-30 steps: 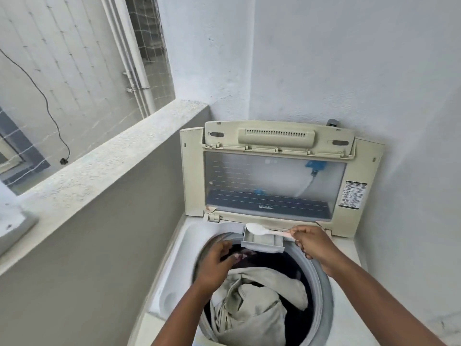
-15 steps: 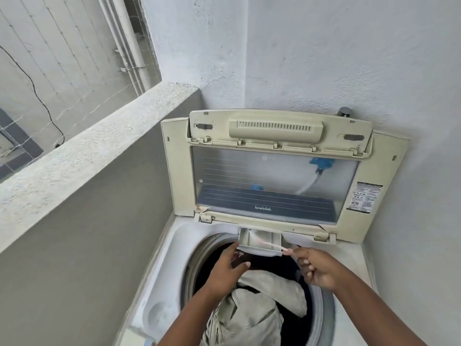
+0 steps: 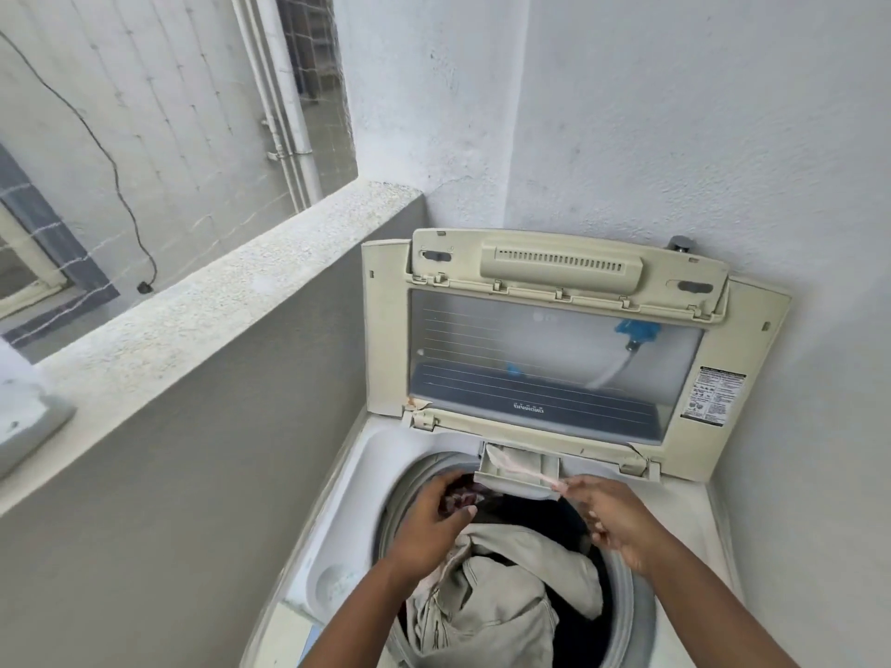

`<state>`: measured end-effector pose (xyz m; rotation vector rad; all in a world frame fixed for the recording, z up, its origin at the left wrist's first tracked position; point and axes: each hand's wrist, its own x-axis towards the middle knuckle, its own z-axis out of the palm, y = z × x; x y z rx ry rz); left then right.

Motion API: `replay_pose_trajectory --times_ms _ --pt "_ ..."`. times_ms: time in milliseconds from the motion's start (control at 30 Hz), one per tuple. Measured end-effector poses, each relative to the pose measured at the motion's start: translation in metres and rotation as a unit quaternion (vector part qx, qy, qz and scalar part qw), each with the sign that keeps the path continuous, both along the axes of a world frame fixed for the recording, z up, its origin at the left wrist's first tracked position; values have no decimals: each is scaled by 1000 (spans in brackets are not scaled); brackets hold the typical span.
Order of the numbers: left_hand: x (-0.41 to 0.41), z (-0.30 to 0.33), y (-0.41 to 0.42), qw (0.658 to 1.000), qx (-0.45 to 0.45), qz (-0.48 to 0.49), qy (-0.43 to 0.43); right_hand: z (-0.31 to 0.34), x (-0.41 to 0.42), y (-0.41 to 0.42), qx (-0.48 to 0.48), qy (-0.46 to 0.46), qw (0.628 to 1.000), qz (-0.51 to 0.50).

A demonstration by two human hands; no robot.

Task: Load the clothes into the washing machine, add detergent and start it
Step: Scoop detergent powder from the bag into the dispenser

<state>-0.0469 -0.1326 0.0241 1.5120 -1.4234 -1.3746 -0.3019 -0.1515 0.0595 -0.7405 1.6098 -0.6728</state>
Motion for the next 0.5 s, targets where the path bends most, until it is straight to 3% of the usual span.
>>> replay_pose_trajectory --times_ms 133,300,400,500 --pt "37 22 14 983 -138 43 -109 46 42 3 -166 111 977 69" --pt "97 65 37 928 -290 147 -181 111 116 9 -280 60 947 145" --pt "127 109 61 838 -429 230 -248 138 160 14 -342 38 920 187" --pt "161 148 90 743 -510 304 -308 164 202 25 -391 17 892 227"
